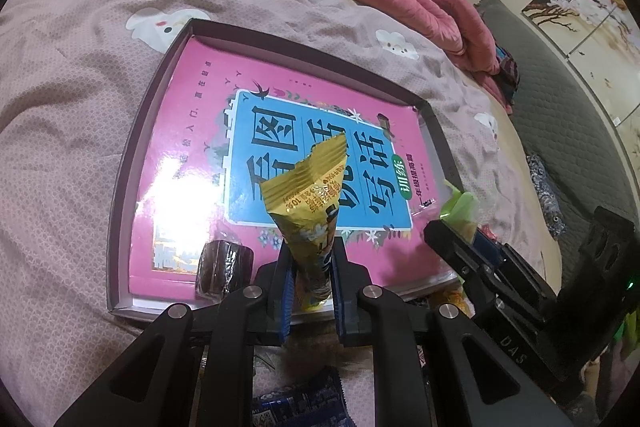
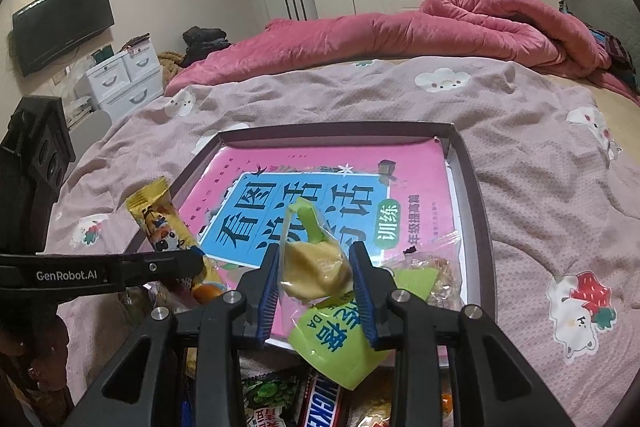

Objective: Organize snacks
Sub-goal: 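Lower the yellow packet into the tray with the left tool while the right tool releases the green bag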

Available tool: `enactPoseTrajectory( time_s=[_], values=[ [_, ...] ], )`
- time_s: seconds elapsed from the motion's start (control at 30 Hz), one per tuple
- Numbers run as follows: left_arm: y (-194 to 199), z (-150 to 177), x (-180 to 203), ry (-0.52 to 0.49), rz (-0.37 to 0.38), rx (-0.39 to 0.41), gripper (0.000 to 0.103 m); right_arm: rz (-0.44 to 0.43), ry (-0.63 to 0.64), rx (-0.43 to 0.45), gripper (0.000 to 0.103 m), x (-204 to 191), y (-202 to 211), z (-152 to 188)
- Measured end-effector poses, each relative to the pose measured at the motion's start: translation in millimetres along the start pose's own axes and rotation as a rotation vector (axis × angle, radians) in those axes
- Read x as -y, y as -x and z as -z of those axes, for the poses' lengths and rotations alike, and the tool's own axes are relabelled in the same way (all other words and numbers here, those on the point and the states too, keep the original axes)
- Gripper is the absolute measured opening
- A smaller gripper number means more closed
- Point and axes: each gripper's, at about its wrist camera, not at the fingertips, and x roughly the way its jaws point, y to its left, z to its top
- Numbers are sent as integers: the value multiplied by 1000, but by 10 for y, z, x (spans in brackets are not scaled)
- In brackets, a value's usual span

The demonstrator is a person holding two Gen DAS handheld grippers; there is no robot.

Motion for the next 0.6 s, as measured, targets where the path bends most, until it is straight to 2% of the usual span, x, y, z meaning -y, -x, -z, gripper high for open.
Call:
enactPoseTrajectory(
  time_s=[0.6],
  values=[
    [29, 21, -23, 10, 11, 3, 16, -17, 26, -55, 36, -116, -81, 118]
  ],
)
